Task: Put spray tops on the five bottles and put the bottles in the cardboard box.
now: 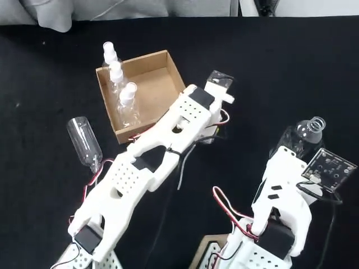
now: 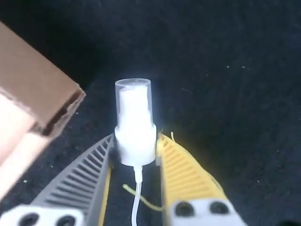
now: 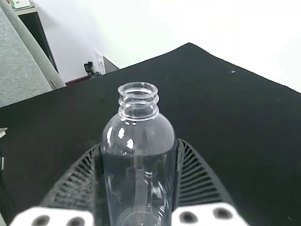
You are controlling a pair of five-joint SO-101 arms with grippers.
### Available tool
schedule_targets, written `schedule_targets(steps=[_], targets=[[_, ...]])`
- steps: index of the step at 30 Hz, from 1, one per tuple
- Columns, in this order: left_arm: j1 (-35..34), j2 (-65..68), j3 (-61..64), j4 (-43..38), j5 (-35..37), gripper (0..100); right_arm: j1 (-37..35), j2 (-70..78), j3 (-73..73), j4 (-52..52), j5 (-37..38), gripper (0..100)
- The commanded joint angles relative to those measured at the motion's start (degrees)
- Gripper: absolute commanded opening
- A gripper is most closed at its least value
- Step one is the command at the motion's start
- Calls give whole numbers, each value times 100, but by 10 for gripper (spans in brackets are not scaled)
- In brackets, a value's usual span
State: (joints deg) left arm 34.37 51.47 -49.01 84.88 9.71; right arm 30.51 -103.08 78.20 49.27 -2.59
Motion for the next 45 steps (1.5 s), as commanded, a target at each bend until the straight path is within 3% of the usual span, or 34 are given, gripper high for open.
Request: schedule_targets(steps=[1,13,27,45], targets=[[84,-141,-338,70,-9,29,70,-549,-22,-193,9,18],[-75,-290,-1648,1574,-9,29,70,-549,-22,-193,9,18],[-295,-422,-1684,1600,44,29,70,-549,-22,-193,9,18],[-585,-2734,4,1582,44,29,-211,-549,-22,-193,9,18]])
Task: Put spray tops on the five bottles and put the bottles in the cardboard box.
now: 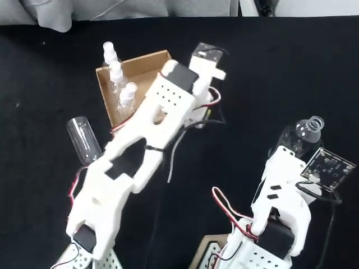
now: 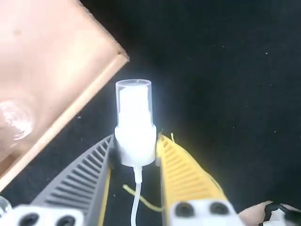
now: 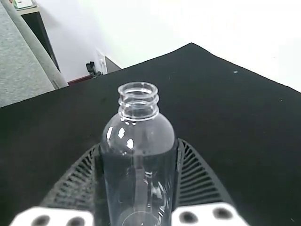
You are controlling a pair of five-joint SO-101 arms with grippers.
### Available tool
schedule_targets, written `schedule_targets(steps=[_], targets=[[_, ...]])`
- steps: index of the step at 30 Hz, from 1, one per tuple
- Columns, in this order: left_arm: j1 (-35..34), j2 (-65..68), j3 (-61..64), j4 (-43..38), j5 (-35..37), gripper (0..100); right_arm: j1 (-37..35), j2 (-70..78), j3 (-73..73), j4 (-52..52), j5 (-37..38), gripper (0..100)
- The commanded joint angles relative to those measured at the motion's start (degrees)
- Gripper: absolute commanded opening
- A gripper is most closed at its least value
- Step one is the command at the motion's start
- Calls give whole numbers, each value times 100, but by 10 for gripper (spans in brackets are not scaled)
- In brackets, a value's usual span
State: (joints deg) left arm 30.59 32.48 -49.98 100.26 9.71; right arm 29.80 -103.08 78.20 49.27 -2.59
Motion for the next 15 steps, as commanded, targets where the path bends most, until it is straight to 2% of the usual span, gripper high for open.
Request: schedule_targets(steps=[1,5,15], targets=[[-233,-941,171,44,44,29,-141,-549,-22,-193,9,18],[-268,-1257,391,35,44,29,-167,-549,-22,-185,9,18],[-268,-2277,1244,-123,44,30,-985,-541,233,-299,141,18]])
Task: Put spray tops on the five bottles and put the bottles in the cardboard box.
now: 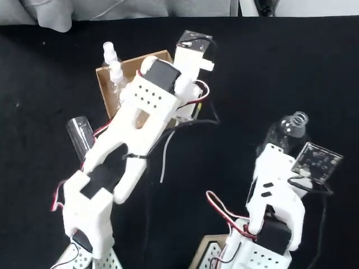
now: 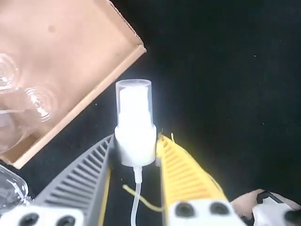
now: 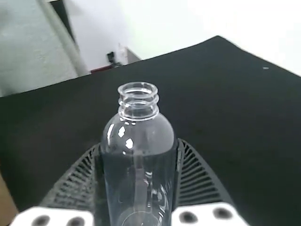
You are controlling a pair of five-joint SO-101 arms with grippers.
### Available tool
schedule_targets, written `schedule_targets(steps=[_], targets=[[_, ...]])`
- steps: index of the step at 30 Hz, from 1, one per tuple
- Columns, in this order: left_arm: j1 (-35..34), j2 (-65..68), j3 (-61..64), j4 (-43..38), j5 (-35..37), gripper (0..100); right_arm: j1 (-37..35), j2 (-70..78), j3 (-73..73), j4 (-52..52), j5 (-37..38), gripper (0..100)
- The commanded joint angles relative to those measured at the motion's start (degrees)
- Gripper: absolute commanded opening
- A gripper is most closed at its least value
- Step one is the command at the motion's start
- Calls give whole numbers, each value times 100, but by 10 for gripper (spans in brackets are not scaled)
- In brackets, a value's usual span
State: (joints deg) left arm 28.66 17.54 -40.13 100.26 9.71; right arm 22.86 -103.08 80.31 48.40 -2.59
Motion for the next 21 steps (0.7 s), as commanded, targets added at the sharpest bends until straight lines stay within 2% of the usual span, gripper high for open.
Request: schedule_targets(steps=[1,8,15,21], targets=[[-66,-932,488,-264,44,30,-396,-541,40,-211,255,18],[-66,-2567,2765,-1793,44,30,-967,-541,145,-193,404,18],[-84,-4563,5042,-3446,44,29,-1222,-541,145,-79,404,18],[-180,-6127,6334,-4334,53,29,-1582,-541,145,-53,369,18]])
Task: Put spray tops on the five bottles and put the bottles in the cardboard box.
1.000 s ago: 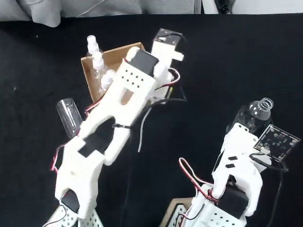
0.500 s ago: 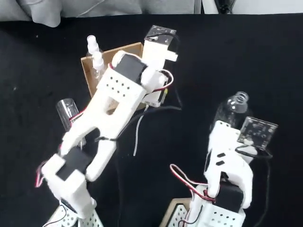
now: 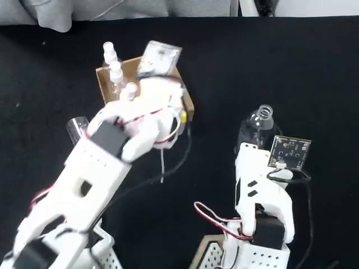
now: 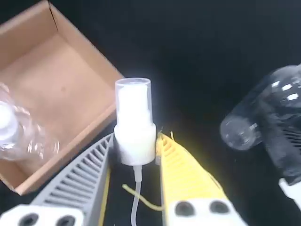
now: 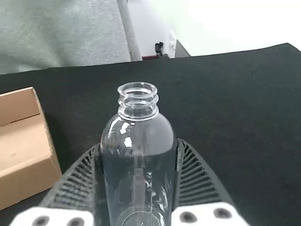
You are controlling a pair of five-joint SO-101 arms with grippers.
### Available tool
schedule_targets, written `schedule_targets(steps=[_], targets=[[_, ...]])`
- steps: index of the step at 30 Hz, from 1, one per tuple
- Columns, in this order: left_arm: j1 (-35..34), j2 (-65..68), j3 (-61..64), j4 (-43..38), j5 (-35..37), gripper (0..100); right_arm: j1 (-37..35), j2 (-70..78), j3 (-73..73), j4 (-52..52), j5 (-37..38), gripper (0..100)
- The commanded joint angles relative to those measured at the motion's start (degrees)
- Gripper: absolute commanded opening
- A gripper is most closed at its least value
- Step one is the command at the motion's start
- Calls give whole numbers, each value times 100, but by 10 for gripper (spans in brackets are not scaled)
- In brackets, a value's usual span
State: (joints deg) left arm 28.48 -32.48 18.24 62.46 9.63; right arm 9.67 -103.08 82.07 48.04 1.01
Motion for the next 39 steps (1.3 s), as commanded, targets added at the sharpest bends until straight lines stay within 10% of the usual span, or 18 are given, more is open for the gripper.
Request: schedule_targets(steps=[1,39], targets=[[-242,-1345,655,-677,62,29,-343,-541,-31,-18,0,18],[-1596,-5011,3793,-3552,1266,28,-2901,-549,1033,-791,53,15]])
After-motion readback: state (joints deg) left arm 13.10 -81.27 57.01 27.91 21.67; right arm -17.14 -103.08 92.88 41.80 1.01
